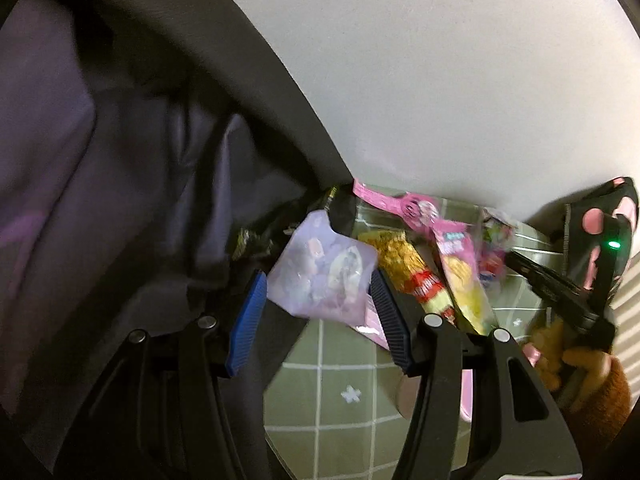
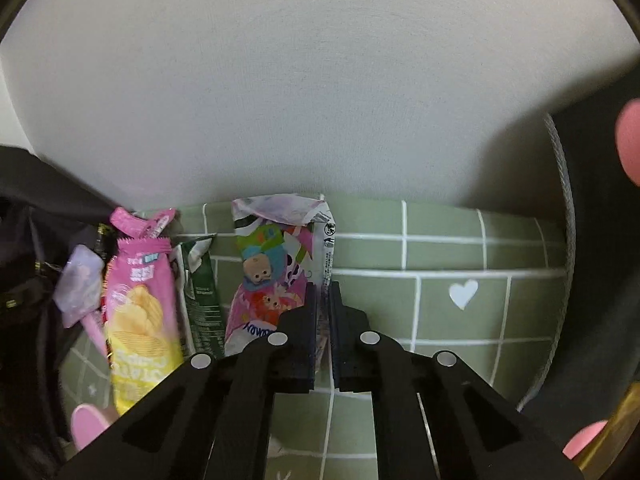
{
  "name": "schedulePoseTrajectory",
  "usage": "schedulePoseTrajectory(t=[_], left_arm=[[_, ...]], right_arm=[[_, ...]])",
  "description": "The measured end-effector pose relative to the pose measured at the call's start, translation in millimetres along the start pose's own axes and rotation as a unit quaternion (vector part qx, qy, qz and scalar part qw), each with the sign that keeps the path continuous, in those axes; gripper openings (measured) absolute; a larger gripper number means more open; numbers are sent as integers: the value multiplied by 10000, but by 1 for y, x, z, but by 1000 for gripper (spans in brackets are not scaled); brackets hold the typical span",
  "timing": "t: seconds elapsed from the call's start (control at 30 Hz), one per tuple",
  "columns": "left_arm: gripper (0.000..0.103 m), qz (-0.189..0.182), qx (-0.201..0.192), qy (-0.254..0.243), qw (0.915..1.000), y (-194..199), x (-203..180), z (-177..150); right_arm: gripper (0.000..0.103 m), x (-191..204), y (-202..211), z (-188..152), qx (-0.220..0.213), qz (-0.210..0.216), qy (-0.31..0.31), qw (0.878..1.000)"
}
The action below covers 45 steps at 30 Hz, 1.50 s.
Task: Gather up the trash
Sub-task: 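Close the right gripper on the cartoon candy pack while the left grasps a small wrapper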
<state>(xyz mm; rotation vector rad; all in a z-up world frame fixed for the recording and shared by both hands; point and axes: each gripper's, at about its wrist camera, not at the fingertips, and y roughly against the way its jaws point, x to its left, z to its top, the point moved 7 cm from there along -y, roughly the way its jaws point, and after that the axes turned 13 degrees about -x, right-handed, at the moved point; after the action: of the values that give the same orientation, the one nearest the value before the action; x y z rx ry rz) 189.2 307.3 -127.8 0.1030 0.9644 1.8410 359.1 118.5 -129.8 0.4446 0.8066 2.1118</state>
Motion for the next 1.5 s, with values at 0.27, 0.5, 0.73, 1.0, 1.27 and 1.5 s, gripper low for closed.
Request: schedulePoseTrajectory(t=[0.27, 0.5, 0.73, 1.0, 1.27, 1.5], left_arm=[[52, 130, 158, 30, 9998, -21, 8, -3], [52, 122, 490, -141, 9986, -39, -1, -18], [23, -15, 535, -51, 9986, -27, -5, -21], [7, -401, 417, -89, 9983, 4, -19, -26], [3, -551, 283, -180, 9979, 28, -24, -32], [2, -585, 224, -466, 9969, 32, -43, -34]], right_arm=[[5, -21, 41, -4, -59, 1, -330, 9994], [5, -22, 64, -13, -76, 18, -256, 9996], [5, -22, 82, -18, -133, 39, -287, 9995], [5, -30, 98, -30, -196, 32, -397, 9990], [5, -33, 103, -47, -195, 83, -512, 9985], [5, -41, 117, -54, -287, 84, -656, 9974]])
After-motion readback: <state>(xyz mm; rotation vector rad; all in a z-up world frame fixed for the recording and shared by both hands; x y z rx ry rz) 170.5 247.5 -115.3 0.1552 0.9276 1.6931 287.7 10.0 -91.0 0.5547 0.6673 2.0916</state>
